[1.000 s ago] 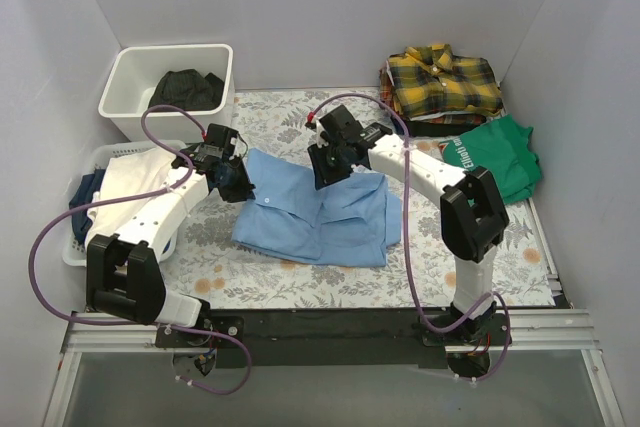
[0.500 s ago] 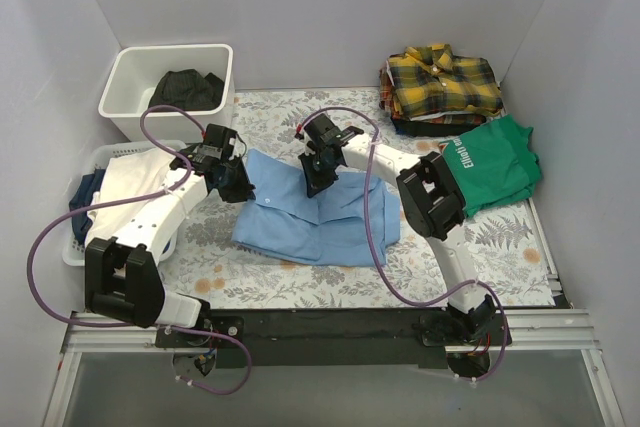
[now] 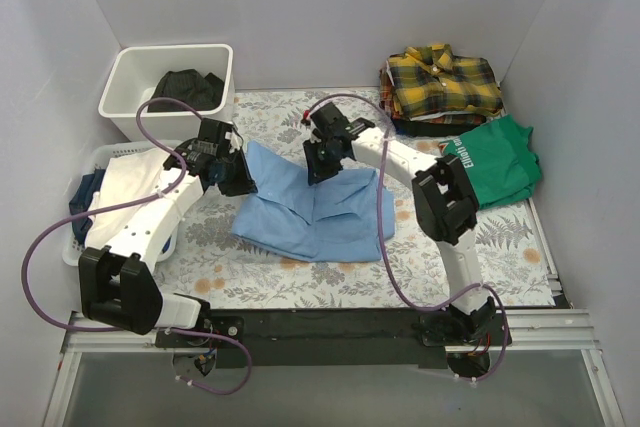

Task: Fold and stack the long sleeve shirts
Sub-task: Fold the shirt

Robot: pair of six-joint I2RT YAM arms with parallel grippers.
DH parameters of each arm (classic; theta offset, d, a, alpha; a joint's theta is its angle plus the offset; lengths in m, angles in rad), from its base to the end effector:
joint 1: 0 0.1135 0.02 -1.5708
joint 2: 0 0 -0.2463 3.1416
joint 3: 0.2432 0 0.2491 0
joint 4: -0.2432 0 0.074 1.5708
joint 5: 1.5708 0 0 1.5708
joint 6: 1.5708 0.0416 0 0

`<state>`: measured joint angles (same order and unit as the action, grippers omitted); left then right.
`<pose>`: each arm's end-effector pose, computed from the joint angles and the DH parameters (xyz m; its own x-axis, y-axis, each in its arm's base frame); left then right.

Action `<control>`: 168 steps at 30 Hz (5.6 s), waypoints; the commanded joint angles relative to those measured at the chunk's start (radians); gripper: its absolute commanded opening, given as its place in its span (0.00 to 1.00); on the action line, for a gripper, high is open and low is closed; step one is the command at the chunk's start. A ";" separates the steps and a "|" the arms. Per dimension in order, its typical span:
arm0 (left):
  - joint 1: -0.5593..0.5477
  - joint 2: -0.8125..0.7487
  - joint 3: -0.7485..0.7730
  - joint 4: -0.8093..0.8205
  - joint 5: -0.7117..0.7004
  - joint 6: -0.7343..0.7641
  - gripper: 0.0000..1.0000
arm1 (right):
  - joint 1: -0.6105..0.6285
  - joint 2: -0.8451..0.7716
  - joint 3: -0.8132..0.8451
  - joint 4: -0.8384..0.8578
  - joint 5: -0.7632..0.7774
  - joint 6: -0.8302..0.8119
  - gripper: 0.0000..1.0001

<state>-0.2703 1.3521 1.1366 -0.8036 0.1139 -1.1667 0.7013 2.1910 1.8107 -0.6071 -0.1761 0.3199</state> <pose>0.2647 -0.0783 0.2626 -0.6194 -0.7763 -0.1171 -0.6277 0.5793 -0.5200 0.3569 0.3109 0.1839 -0.8282 -0.2942 -0.4769 -0.4725 0.8243 0.3120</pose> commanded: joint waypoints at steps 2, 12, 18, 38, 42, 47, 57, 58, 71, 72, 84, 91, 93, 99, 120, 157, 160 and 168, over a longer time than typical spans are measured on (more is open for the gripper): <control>-0.007 -0.013 0.074 -0.017 0.032 0.053 0.00 | -0.065 -0.232 -0.109 0.007 0.067 0.034 0.31; -0.202 0.085 0.183 -0.025 -0.083 0.006 0.00 | -0.146 -0.422 -0.352 0.007 0.156 0.056 0.30; -0.312 0.171 0.238 -0.011 -0.102 -0.031 0.00 | -0.180 -0.490 -0.418 0.003 0.170 0.080 0.30; -0.619 0.528 0.532 -0.037 -0.146 0.044 0.02 | -0.287 -0.614 -0.541 -0.031 0.228 0.108 0.29; -0.675 0.567 0.583 -0.032 -0.138 0.062 0.02 | -0.304 -0.620 -0.553 -0.034 0.230 0.108 0.29; -0.728 0.640 0.653 -0.037 -0.140 0.079 0.16 | -0.333 -0.631 -0.574 -0.039 0.237 0.123 0.29; -0.731 0.740 0.871 -0.046 -0.215 0.081 0.61 | -0.382 -0.674 -0.605 -0.040 0.205 0.131 0.37; -0.728 0.725 0.861 -0.036 -0.224 0.084 0.66 | -0.388 -0.685 -0.608 -0.039 0.204 0.127 0.41; -0.558 0.533 0.641 -0.089 -0.301 -0.028 0.70 | -0.401 -0.556 -0.637 0.072 -0.002 0.022 0.59; -0.526 0.524 0.614 -0.091 -0.292 -0.034 0.70 | -0.401 -0.533 -0.637 0.085 -0.008 0.022 0.58; -0.449 0.458 0.450 -0.074 -0.235 -0.031 0.69 | -0.401 -0.447 -0.676 0.118 -0.026 0.051 0.40; -0.438 0.459 0.396 -0.055 -0.220 -0.031 0.68 | -0.401 -0.465 -0.608 0.122 -0.057 0.051 0.01; -0.438 0.467 0.381 -0.052 -0.224 -0.033 0.68 | -0.399 -0.484 -0.588 0.113 -0.057 0.050 0.01; -0.438 0.469 0.344 -0.031 -0.211 -0.033 0.67 | -0.399 -0.531 -0.507 0.098 -0.072 0.031 0.01; -0.438 0.505 0.364 -0.025 -0.201 -0.011 0.65 | -0.388 -0.332 -0.329 0.075 -0.074 0.014 0.27; -0.422 0.846 0.756 0.034 -0.057 0.141 0.66 | -0.128 -0.660 -0.861 0.017 0.240 0.142 0.01; -0.409 0.863 0.708 0.043 -0.085 0.125 0.66 | -0.149 -0.643 -0.881 0.013 0.250 0.163 0.01; -0.371 0.926 0.689 0.014 -0.164 0.102 0.65 | -0.226 -0.557 -0.835 0.039 0.253 0.101 0.01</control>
<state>-0.6628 2.2517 1.8393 -0.7517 0.0353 -1.0645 0.5083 1.5829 0.9325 -0.5762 0.0498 0.4622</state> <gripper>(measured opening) 0.647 0.024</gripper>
